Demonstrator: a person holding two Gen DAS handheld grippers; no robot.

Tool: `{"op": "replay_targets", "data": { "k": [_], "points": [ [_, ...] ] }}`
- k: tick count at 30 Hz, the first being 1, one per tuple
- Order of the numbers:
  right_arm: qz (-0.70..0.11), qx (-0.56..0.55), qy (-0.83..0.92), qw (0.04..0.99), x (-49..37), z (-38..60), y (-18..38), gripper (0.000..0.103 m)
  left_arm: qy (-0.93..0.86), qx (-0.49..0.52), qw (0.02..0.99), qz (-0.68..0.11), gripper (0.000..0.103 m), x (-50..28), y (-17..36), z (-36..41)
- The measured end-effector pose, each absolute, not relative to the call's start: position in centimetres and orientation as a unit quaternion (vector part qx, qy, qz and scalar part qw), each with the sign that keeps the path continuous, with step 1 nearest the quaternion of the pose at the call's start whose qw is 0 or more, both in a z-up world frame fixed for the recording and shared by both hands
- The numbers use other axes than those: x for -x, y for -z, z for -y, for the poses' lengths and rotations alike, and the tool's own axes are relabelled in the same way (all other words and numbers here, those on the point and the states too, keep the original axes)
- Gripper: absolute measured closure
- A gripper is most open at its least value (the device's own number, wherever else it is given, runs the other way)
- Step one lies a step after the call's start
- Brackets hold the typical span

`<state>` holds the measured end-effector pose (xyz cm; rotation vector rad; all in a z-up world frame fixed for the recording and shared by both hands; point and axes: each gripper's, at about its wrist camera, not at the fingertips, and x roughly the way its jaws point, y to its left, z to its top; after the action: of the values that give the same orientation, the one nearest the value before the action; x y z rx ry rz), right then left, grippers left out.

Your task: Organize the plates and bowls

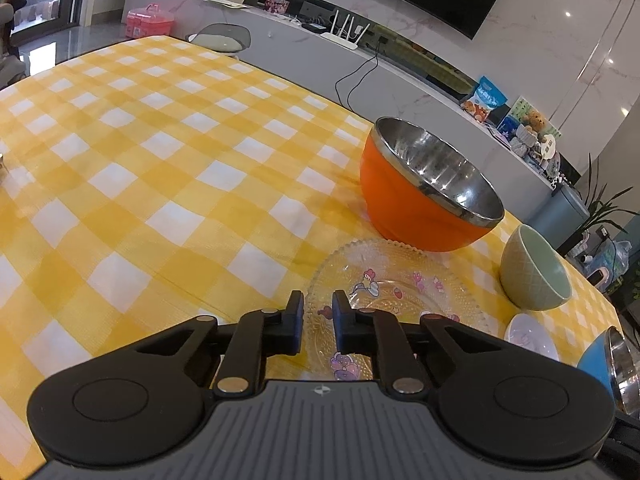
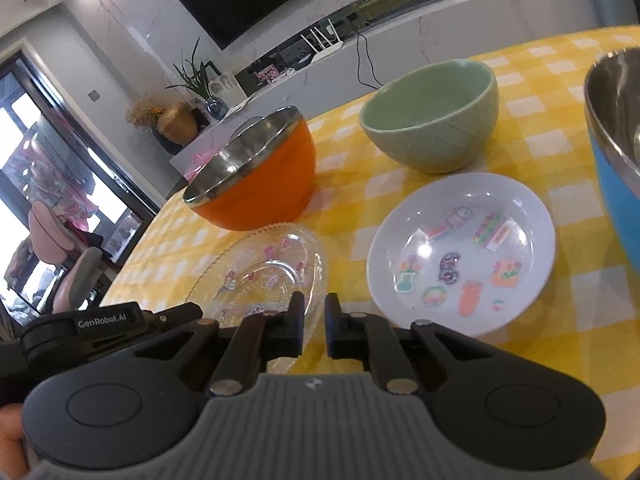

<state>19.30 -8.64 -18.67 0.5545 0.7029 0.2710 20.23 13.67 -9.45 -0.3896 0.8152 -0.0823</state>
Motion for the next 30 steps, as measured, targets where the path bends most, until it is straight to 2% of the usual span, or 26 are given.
{"op": "replay_targets", "data": {
  "k": [10,30],
  "points": [
    [-0.354,-0.282,-0.128,0.883,-19.1,8.9,17.9,0.096,0.040,0.209,0.893,-0.396,0.091,-19.8,9.1,-14.3],
    [-0.354,-0.306,-0.133,0.874,-15.4,9.5,15.5,0.096,0.032,0.220,0.888,-0.403,0.091,-15.9,6.0,-14.2]
  ]
}}
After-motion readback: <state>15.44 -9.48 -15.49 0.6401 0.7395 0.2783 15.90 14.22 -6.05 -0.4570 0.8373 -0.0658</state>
